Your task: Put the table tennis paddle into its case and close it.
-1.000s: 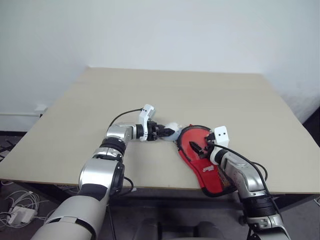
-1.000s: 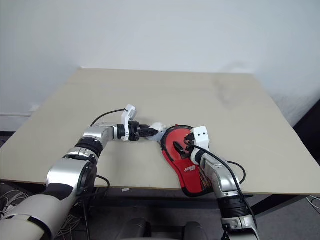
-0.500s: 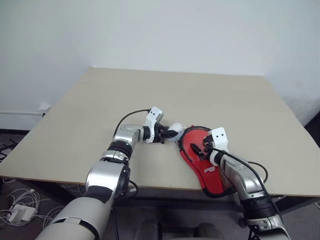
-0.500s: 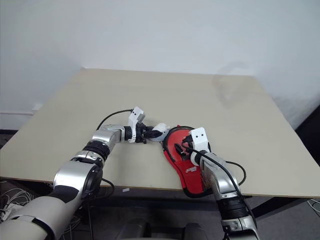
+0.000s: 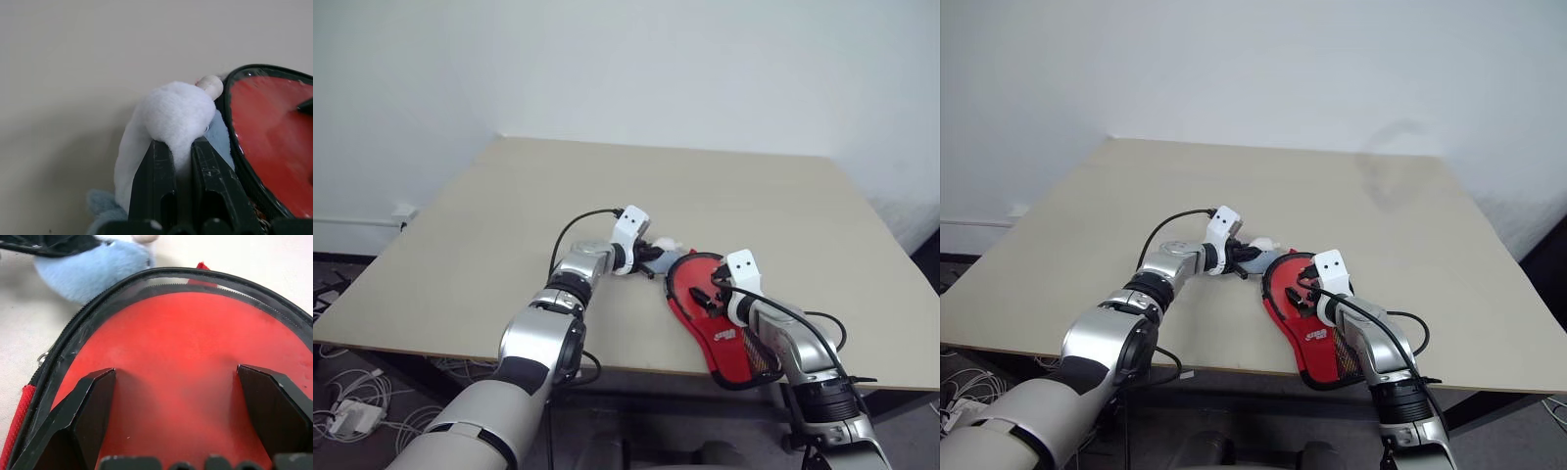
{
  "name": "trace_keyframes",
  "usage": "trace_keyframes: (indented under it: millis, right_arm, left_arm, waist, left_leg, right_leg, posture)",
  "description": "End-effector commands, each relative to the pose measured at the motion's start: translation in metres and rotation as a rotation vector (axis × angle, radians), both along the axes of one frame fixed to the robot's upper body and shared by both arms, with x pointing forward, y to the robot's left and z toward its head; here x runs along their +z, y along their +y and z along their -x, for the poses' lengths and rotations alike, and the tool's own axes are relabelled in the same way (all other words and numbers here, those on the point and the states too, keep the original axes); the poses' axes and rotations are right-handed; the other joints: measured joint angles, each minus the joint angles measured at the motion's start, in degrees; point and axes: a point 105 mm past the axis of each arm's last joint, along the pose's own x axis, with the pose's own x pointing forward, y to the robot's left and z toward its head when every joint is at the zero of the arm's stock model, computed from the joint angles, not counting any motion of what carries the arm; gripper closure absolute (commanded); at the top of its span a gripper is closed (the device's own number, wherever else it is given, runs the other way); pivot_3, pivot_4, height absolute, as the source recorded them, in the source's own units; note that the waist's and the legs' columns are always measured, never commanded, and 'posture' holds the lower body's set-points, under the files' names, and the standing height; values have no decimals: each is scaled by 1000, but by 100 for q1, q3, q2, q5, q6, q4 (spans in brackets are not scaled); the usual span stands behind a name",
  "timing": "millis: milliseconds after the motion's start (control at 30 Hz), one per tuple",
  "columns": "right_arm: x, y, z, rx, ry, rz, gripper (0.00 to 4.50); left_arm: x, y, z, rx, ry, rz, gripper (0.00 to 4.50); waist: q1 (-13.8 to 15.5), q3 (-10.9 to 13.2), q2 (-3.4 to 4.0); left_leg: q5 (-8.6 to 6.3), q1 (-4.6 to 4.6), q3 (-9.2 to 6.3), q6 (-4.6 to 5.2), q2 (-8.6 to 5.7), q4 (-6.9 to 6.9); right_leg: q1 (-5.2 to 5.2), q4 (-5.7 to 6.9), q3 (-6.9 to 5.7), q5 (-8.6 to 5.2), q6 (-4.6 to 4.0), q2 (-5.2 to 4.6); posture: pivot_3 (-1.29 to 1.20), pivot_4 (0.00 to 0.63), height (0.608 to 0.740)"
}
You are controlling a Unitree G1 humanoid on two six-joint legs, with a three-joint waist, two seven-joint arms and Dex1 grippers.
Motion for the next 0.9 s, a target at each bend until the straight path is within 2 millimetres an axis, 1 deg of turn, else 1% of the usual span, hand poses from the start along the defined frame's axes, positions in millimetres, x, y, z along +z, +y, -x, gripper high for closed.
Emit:
trace_keyframes:
  millis: [33, 100, 167, 233, 267, 333, 400, 500, 533, 700, 800, 900]
  right_arm:
    - [-49, -6, 26, -10, 227, 45, 189]
    - [-51, -7, 26, -11, 229, 52, 189]
    - [-53, -8, 26, -7, 226, 78, 189]
    - [-53, -9, 25, -5, 218, 94, 189]
    - [-53, -9, 25, -5, 214, 95, 189]
    - [-50, -10, 23, -1, 199, 96, 189]
    - [-49, -11, 21, 3, 187, 109, 189]
    - [-50, -14, 20, -6, 178, 127, 189]
    - [-51, -14, 20, -7, 176, 129, 189]
    - [-51, -17, 22, -33, 157, 136, 189]
    - [-52, -20, 25, -50, 158, 138, 189]
    - [-52, -23, 28, -66, 158, 137, 189]
  left_arm:
    - [38, -8, -20, 70, -136, 29, 4481]
    - [43, -7, -25, 113, -187, 11, 4481]
    - [44, 1, -33, 234, -215, -32, 4481]
    - [46, 6, -38, 315, -240, -59, 4481]
    - [47, 5, -39, 332, -253, -64, 4481]
    - [57, -3, -42, 369, -302, -50, 4481]
    - [65, -14, -42, 367, -342, -38, 4481]
    - [76, -46, -37, 332, -369, 15, 4481]
    - [78, -51, -35, 324, -376, 25, 4481]
    - [87, -98, -16, 174, -410, 126, 4481]
    - [85, -116, -4, 65, -436, 135, 4481]
    - [65, -128, 13, -100, -411, 93, 4481]
  waist:
    - [-1, 0, -1]
    - [-3, 0, -1]
    - [-5, 0, -2]
    - [-20, 0, -2]
    - [-23, -1, -2]
    - [-19, -1, -2]
    - [-20, 0, -2]
    - [-19, 0, -2]
    - [-21, 0, -2]
    - [-24, 2, 3]
    - [-10, 1, 8]
    - [12, 1, 9]
  left_leg:
    - [0, 0, 0, 0, 0, 0]
    - [0, 0, 0, -1, 0, 0]
    - [-1, 0, 0, -1, 0, -2]
    - [-1, 0, 0, -1, 1, -2]
    - [-1, 0, 0, -1, 1, -3]
    - [-1, 0, 0, -1, 1, -4]
    - [-1, 0, 1, -2, 0, -3]
    - [-1, -1, 2, -3, 1, -5]
    - [-1, -1, 2, -3, 0, -5]
    - [-13, -1, 5, -25, 0, -8]
    - [-13, -3, 7, -27, 0, -8]
    - [-14, -6, 8, -28, -1, -6]
  right_leg:
    - [0, 0, 0, 0, 0, 0]
    - [0, -2, 1, 0, 0, 0]
    - [-1, -2, 1, 0, 0, 0]
    - [-2, -1, 2, 0, 0, 1]
    - [-3, -1, 2, 0, 0, 1]
    - [-3, -1, 2, 0, 1, 1]
    - [-2, -2, 1, 0, 1, 1]
    - [-5, -2, 1, 0, 0, 1]
    - [-5, -3, 1, 0, 0, 1]
    - [-7, -8, 2, 0, 0, 2]
    - [-8, -11, 3, 0, 0, 2]
    - [-3, -22, 2, 0, -1, 0]
  posture:
    - [0, 0, 728]
    - [0, 0, 728]
    - [0, 0, 728]
    - [0, 0, 728]
    - [0, 0, 728]
    - [0, 0, 728]
    - [0, 0, 728]
    - [0, 0, 728]
    - [0, 0, 728]
    - [0, 0, 728]
    - [0, 0, 728]
    - [0, 0, 728]
